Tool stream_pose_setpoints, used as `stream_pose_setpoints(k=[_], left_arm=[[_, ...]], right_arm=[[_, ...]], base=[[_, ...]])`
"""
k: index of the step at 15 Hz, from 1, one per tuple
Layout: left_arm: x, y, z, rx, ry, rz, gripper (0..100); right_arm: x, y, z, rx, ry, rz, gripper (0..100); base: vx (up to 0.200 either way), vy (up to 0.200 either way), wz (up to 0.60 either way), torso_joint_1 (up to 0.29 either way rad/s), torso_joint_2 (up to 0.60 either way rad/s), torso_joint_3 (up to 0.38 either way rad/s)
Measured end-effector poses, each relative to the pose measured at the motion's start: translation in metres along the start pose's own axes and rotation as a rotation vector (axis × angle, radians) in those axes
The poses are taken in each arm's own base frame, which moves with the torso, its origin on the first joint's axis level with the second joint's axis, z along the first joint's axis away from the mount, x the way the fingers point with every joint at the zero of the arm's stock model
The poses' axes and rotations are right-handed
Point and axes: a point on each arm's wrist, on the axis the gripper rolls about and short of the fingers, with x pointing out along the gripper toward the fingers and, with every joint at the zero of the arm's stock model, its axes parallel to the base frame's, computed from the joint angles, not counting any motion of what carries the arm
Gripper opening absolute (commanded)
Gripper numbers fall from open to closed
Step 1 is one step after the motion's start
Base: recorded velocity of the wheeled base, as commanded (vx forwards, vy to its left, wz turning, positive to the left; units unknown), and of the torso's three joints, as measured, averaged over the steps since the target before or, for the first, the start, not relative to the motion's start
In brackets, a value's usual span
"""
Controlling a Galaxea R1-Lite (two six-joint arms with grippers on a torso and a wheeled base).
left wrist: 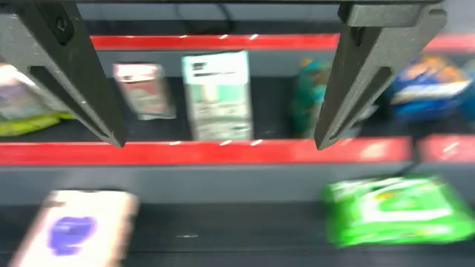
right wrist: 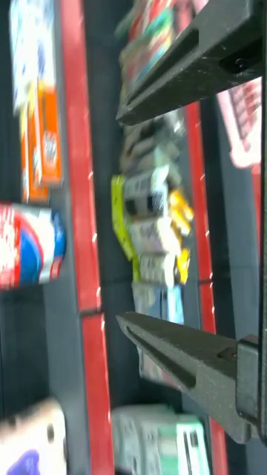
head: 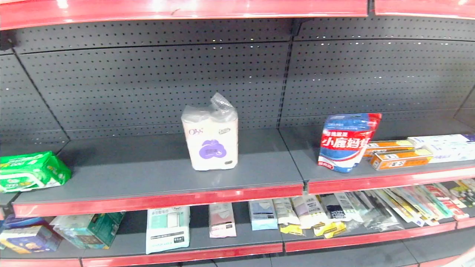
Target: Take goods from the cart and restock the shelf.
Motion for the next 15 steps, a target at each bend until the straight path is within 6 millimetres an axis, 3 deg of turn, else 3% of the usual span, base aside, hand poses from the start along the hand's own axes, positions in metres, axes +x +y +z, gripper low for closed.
stream_pose_setpoints(k=[11,15], left_arm=[[0.0000,0.0000,0.0000,0.000,0.000,0.001,100],[0.0000,0.0000,-0.0001,0.000,0.001,0.000,100]], right_arm=[[0.0000,0.0000,0.0000,0.001,0.000,0.000,100],[0.0000,0.0000,0.0000,0.006,0.000,-0.001,100]], base=[[0.000,0.000,-0.60,0.004,0.00,0.004],[0.000,0.000,0.00,0.000,0.00,0.000]])
